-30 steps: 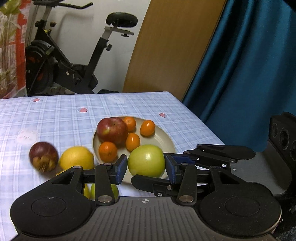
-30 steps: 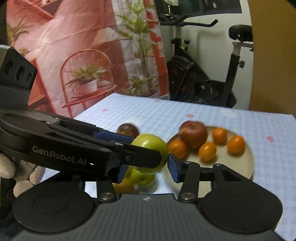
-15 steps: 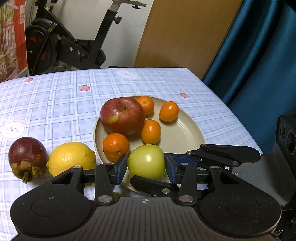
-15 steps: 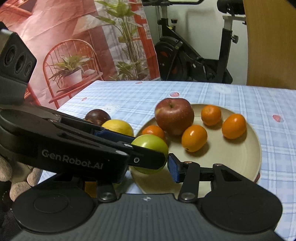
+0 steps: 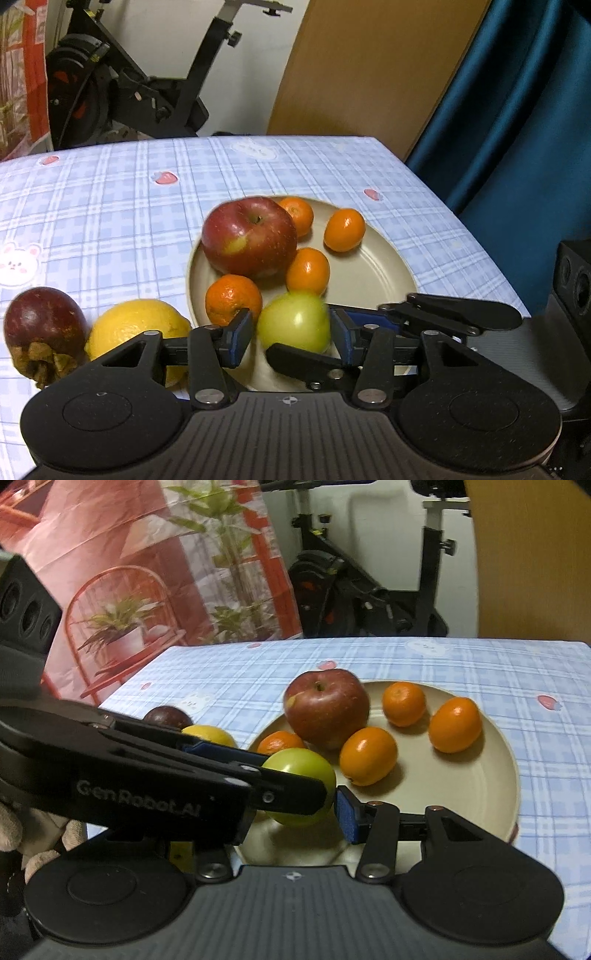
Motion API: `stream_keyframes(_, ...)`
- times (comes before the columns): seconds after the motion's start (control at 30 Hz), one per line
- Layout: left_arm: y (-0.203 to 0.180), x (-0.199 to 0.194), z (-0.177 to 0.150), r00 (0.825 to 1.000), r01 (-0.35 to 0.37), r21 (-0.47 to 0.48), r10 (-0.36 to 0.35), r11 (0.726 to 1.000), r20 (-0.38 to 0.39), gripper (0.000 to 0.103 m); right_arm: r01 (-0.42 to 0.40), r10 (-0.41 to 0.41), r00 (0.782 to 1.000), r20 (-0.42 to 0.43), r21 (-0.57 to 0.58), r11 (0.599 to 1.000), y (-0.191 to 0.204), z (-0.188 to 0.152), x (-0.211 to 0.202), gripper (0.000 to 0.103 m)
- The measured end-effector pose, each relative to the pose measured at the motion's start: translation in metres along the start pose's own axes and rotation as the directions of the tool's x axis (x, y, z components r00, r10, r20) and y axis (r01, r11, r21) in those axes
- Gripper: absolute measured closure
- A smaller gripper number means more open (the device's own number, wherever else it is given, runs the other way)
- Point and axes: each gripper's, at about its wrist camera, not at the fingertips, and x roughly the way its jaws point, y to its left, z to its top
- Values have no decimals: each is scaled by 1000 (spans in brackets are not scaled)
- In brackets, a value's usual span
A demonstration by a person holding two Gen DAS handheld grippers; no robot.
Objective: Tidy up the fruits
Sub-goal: 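Lift the green apple with the left gripper and carry it over the plate, then open the left gripper to set the green apple on the plate, then move the left gripper back to the pile and around a yellow lemon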
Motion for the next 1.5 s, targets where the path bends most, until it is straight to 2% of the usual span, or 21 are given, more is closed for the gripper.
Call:
stream_keyframes(0.13, 0, -16, 2, 999, 18, 10, -18, 1000, 38, 43, 5, -6, 999, 37, 27, 1000, 2, -2, -13, 52)
stream_keyframes(0.23, 0, -36, 5, 996, 11, 34, -14, 999, 89, 41, -1, -3, 998, 65, 57, 998, 4, -6, -24, 52)
stream_keyframes(0.37, 8, -65, 4, 988, -22, 30, 17, 999, 156, 41, -18, 10, 996, 89, 87, 996, 7, -15, -35, 52)
stream_keyframes(0.5, 16, -90, -3, 972, -89, 17, 83, 996, 219, 41, -27, 20, 996, 91, 80, 996, 17, -24, -43, 52)
stream_keyframes(0.67, 28, -110, -22, 955, -117, -43, 124, 992, 269, 41, -35, 30, 996, 80, 56, 998, 31, -32, -45, 52)
stream_keyframes(0.8, 35, -116, -37, 952, -149, -61, 160, 987, 259, 42, -35, 33, 997, 66, 30, 999, 40, -36, -43, 52)
stream_keyframes(0.97, 30, -120, -56, 954, -184, -25, 184, 983, 236, 42, -37, 36, 998, 56, 8, 999, 46, -39, -42, 53)
stream_keyframes(1.17, 28, -121, -74, 962, -169, -27, 171, 985, 214, 43, -42, 42, 998, 37, -16, 999, 53, -44, -39, 55)
stream_keyframes(1.3, 28, -119, -79, 964, -175, -17, 175, 984, 201, 50, -51, 52, 998, 30, -38, 998, 57, -44, -39, 55)
stream_keyframes(1.5, 30, -118, -92, 966, -164, -48, 170, 985, 195, 50, -57, 58, 998, 20, -42, 997, 62, -47, -38, 55)
